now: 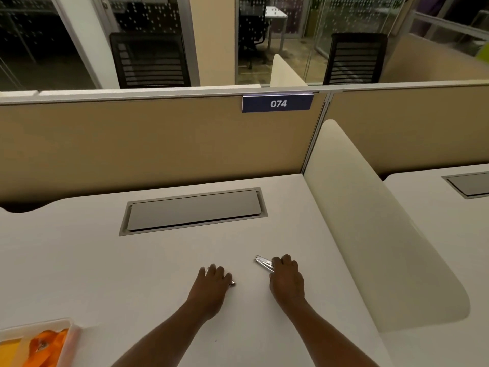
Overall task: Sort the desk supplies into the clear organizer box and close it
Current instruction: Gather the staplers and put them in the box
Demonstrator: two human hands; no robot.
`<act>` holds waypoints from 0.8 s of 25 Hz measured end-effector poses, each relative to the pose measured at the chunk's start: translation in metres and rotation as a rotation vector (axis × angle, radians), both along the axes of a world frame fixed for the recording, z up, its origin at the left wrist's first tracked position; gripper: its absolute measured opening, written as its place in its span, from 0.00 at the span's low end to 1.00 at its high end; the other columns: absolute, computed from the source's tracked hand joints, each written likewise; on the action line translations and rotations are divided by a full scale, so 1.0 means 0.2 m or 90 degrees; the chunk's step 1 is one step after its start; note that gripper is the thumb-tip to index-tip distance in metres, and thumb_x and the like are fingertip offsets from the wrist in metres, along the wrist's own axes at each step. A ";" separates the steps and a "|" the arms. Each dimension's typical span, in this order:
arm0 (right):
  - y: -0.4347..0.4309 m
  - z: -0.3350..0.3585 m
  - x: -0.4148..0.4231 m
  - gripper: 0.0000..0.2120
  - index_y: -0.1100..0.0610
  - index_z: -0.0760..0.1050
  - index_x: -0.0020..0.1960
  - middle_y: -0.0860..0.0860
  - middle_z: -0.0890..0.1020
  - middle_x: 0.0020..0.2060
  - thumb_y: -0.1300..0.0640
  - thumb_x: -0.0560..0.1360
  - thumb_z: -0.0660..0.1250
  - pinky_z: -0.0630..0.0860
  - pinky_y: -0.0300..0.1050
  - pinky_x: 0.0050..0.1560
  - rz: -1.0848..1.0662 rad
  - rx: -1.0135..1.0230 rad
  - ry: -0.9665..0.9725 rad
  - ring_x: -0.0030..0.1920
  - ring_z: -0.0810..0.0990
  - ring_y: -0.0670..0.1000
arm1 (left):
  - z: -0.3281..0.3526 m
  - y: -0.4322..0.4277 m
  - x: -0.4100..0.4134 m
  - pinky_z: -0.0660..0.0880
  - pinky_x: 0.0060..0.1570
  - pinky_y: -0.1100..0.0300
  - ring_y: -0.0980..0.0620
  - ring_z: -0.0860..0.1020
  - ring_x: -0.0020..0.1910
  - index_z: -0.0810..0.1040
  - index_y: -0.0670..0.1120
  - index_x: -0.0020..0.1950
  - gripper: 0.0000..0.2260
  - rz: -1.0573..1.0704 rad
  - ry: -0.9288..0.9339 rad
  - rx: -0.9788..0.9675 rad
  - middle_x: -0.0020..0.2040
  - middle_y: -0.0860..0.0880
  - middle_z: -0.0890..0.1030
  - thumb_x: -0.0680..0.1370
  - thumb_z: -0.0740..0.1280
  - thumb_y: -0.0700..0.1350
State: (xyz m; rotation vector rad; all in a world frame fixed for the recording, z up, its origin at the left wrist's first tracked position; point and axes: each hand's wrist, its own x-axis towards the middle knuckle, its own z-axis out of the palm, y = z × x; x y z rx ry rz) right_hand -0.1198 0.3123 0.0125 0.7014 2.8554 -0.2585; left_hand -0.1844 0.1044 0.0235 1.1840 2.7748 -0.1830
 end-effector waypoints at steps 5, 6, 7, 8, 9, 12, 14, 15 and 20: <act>-0.17 -0.01 0.09 0.18 0.50 0.68 0.63 0.48 0.73 0.55 0.55 0.73 0.60 0.76 0.45 0.47 0.005 -0.078 0.036 0.56 0.74 0.51 | -0.04 -0.11 0.10 0.72 0.32 0.59 0.50 0.78 0.33 0.80 0.50 0.41 0.18 0.005 -0.053 0.007 0.38 0.50 0.79 0.56 0.81 0.50; -0.21 -0.02 0.12 0.19 0.48 0.68 0.62 0.47 0.74 0.54 0.54 0.72 0.61 0.75 0.45 0.46 -0.009 -0.121 0.057 0.56 0.74 0.51 | -0.04 -0.13 0.13 0.71 0.30 0.60 0.50 0.78 0.32 0.79 0.50 0.40 0.18 0.016 -0.048 0.021 0.37 0.51 0.78 0.55 0.80 0.51; -0.26 -0.02 0.15 0.19 0.47 0.68 0.62 0.46 0.74 0.52 0.52 0.71 0.62 0.73 0.44 0.45 -0.024 -0.169 0.084 0.55 0.74 0.50 | -0.05 -0.17 0.16 0.71 0.32 0.58 0.49 0.78 0.35 0.78 0.50 0.44 0.16 0.049 -0.084 0.036 0.40 0.51 0.78 0.60 0.78 0.52; -0.31 -0.01 0.19 0.19 0.46 0.68 0.61 0.44 0.75 0.50 0.51 0.71 0.63 0.72 0.43 0.43 -0.039 -0.216 0.116 0.53 0.74 0.48 | -0.05 -0.21 0.18 0.69 0.37 0.56 0.48 0.79 0.41 0.76 0.50 0.49 0.13 0.116 -0.126 0.065 0.44 0.51 0.76 0.68 0.72 0.53; -0.35 -0.01 0.22 0.19 0.45 0.69 0.61 0.43 0.76 0.47 0.50 0.71 0.64 0.71 0.42 0.43 -0.053 -0.262 0.149 0.51 0.75 0.47 | -0.06 -0.25 0.21 0.67 0.39 0.56 0.47 0.78 0.46 0.72 0.50 0.51 0.10 0.193 -0.171 0.096 0.46 0.51 0.74 0.73 0.65 0.52; -0.46 0.04 0.30 0.18 0.47 0.70 0.58 0.45 0.79 0.39 0.49 0.71 0.72 0.76 0.42 0.42 -0.089 -0.400 0.244 0.43 0.79 0.46 | -0.05 -0.40 0.29 0.67 0.37 0.59 0.50 0.75 0.40 0.66 0.49 0.43 0.10 0.387 -0.285 0.266 0.39 0.53 0.72 0.75 0.64 0.53; -0.52 0.08 0.34 0.18 0.46 0.71 0.56 0.47 0.82 0.38 0.51 0.71 0.75 0.76 0.40 0.42 -0.126 -0.500 0.292 0.41 0.82 0.45 | 0.00 -0.50 0.33 0.71 0.32 0.61 0.53 0.76 0.33 0.67 0.47 0.39 0.12 0.502 -0.408 0.411 0.36 0.50 0.76 0.71 0.69 0.50; -0.56 0.11 0.35 0.18 0.45 0.71 0.56 0.47 0.83 0.39 0.53 0.71 0.76 0.77 0.40 0.42 -0.150 -0.553 0.304 0.41 0.83 0.44 | 0.03 -0.56 0.36 0.72 0.30 0.62 0.55 0.76 0.30 0.68 0.46 0.39 0.12 0.552 -0.470 0.483 0.35 0.49 0.76 0.69 0.70 0.49; -0.79 0.23 0.36 0.21 0.52 0.72 0.60 0.60 0.85 0.51 0.59 0.71 0.77 0.83 0.53 0.53 -0.277 -0.927 0.316 0.47 0.85 0.52 | 0.16 -0.82 0.45 0.73 0.30 0.57 0.46 0.81 0.32 0.71 0.42 0.45 0.10 0.658 -0.646 0.689 0.40 0.43 0.80 0.73 0.67 0.47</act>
